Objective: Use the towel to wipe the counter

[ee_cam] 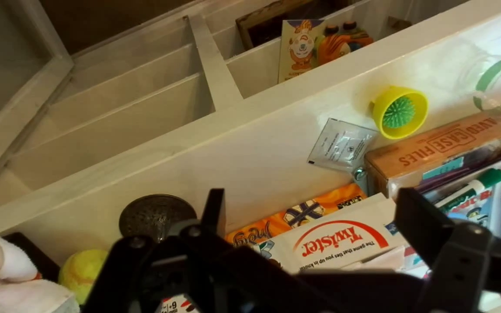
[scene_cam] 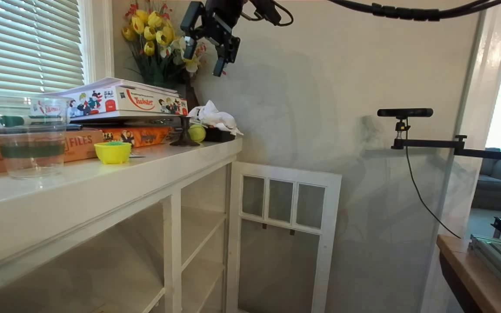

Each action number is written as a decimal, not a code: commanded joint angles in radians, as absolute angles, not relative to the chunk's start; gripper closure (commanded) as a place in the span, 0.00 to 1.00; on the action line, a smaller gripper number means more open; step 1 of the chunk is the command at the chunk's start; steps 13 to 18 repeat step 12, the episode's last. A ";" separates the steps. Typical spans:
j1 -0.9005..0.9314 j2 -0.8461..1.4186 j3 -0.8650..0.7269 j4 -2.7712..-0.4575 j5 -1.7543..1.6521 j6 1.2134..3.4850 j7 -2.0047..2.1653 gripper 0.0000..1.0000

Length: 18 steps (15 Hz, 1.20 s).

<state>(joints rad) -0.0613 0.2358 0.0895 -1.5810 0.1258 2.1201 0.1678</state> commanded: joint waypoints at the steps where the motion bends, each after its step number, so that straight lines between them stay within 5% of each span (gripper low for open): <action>1: -0.034 0.236 0.056 -1.573 0.134 2.115 0.163 0.00; 18: -0.032 0.261 0.032 -1.565 0.130 2.154 0.144 0.00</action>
